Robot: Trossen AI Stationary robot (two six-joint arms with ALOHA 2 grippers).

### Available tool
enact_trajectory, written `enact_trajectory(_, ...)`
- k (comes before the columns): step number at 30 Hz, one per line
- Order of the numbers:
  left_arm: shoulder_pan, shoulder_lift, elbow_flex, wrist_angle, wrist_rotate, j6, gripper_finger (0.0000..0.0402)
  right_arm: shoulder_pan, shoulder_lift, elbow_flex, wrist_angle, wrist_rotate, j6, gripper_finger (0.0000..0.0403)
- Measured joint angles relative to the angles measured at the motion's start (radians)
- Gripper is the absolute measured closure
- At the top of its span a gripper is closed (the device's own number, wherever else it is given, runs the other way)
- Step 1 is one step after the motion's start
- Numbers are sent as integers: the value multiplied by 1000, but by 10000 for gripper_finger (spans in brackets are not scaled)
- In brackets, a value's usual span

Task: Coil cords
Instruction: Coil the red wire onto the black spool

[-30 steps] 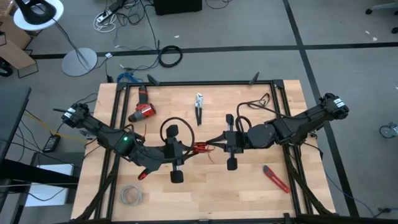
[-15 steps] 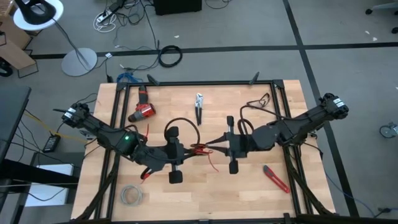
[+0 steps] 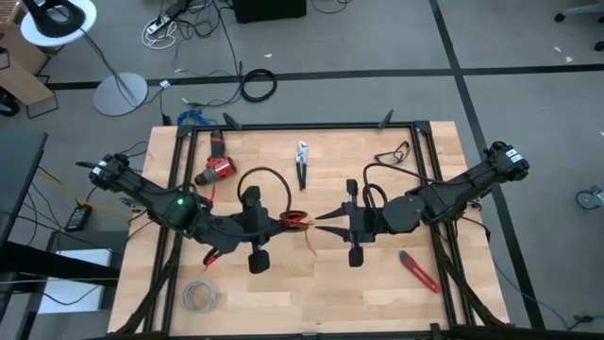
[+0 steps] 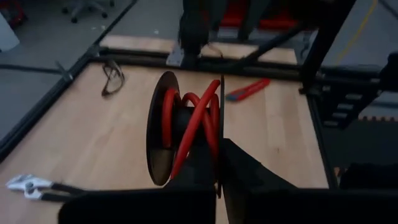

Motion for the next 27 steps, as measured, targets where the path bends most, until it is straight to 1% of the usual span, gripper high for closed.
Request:
enact_trajectory(5,0,-13,0,54,-22,36,396,11,0,0,-15,-4,25,322)
enact_trajectory(19,4,-14,0,137,-22,83,396,21,2,0,-14,-6,56,321)
enact_trajectory(27,5,-14,0,183,-29,112,396,6,59,0,13,-1,52,321)
